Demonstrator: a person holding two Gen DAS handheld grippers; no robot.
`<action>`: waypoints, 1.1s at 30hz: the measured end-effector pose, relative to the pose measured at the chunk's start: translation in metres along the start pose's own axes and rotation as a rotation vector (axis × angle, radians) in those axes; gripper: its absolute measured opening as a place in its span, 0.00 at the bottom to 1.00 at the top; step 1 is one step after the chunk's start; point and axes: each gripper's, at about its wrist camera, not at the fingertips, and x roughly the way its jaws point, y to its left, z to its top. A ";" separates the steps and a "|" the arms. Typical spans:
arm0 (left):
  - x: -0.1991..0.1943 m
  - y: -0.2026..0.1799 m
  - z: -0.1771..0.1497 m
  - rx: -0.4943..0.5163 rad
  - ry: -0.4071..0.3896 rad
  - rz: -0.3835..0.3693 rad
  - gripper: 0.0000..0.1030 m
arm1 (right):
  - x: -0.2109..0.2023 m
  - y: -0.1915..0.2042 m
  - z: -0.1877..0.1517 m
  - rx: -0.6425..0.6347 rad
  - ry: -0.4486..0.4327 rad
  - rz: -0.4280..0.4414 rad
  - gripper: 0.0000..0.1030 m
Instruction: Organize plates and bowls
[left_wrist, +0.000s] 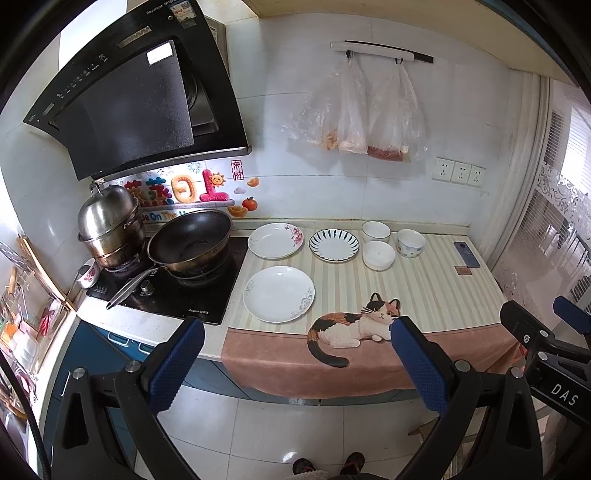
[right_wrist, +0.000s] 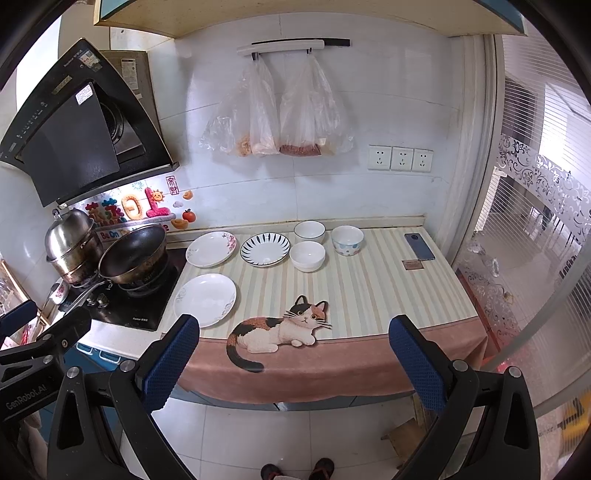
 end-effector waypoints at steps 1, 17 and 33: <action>0.000 0.000 0.000 0.000 0.000 0.000 1.00 | 0.001 -0.001 0.000 0.000 0.000 0.001 1.00; -0.002 -0.001 0.002 -0.008 0.000 0.000 1.00 | 0.000 -0.004 0.006 0.001 0.010 0.006 1.00; -0.002 -0.002 0.001 -0.007 0.000 -0.002 1.00 | 0.009 -0.002 0.010 -0.004 0.016 0.009 1.00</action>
